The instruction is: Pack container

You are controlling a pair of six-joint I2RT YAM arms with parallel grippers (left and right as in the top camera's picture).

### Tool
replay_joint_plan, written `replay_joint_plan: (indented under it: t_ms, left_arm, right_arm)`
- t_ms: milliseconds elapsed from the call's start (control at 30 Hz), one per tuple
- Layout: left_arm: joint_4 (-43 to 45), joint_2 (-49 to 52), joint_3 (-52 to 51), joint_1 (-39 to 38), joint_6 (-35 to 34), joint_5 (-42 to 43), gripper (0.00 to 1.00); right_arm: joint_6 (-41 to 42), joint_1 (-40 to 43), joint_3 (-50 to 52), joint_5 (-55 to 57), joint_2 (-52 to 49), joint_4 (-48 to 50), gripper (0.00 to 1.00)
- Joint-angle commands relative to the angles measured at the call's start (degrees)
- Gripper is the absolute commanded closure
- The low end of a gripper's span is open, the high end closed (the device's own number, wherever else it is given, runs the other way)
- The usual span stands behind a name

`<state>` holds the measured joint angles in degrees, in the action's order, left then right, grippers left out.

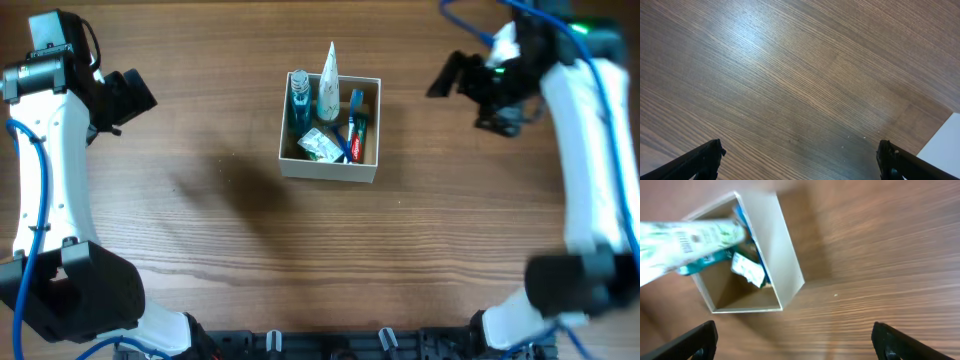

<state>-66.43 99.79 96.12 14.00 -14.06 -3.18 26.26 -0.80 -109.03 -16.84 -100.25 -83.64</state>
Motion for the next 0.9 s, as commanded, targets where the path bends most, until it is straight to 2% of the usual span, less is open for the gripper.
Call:
replay_joint_plan:
  t_ms: [0,167,367,700,867]
  left_arm:
    - [0.0,0.2,0.4,0.2,-0.3,-0.1,0.0]
    - [0.0,0.2,0.4,0.2,-0.3,-0.1,0.0]
    - [0.0,0.2,0.4,0.2,-0.3,-0.1,0.0]
    - [0.0,0.2,0.4,0.2,-0.3,-0.1,0.0]
    - [0.0,0.2,0.4,0.2,-0.3,-0.1,0.0]
  right_arm:
    - [4.7,-0.5,-2.1,9.2,11.1,-1.7,0.0]
    - [13.0,-1.1,-2.1,15.0,18.9,-6.8,0.0]
    - [19.4,-1.1,-2.1,15.4,22.1,-8.4,0.0]
    - [18.6,-1.1,-2.1,13.9,21.7,-8.5,0.0]
    - [14.6,-1.1,-2.1,14.9,21.7,-8.1,0.0]
